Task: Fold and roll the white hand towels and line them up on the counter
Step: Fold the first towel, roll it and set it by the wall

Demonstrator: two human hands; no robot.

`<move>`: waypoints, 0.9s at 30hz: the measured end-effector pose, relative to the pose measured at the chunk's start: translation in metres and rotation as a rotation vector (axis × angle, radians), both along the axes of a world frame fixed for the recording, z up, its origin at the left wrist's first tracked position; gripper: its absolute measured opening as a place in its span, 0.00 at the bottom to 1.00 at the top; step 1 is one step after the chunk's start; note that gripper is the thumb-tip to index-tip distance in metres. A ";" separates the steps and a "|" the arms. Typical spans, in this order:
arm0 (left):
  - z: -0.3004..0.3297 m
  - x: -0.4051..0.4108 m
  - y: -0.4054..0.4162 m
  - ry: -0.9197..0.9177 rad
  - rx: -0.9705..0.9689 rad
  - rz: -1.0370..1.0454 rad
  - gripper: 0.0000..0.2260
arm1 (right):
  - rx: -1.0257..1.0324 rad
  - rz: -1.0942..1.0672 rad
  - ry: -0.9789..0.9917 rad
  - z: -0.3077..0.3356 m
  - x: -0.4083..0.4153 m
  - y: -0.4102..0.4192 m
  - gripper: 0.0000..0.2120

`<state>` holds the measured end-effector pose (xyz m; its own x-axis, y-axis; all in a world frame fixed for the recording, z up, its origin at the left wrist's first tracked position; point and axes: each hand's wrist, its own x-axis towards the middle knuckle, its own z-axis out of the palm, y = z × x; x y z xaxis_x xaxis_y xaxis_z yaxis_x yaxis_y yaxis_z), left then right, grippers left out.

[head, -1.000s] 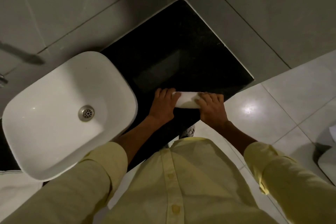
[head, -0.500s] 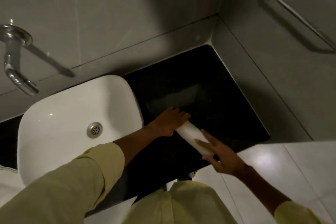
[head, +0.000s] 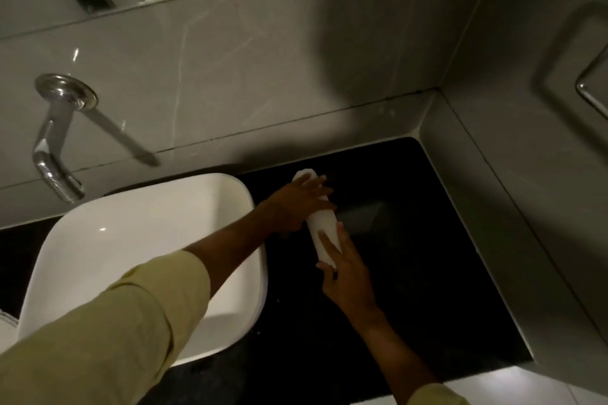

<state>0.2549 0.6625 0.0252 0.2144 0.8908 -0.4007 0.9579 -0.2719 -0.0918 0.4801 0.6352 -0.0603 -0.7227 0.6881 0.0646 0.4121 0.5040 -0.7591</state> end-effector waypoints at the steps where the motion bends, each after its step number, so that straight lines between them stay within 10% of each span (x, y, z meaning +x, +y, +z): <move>1: -0.002 0.000 0.000 0.011 0.004 0.019 0.36 | 0.009 -0.001 -0.015 -0.001 -0.007 0.003 0.35; 10: 0.006 -0.019 -0.003 -0.063 -0.035 0.303 0.30 | -0.009 -0.060 -0.103 0.006 -0.071 0.022 0.43; 27: 0.006 -0.022 -0.018 -0.095 0.110 0.191 0.39 | 0.148 -0.003 -0.378 0.033 -0.060 0.009 0.40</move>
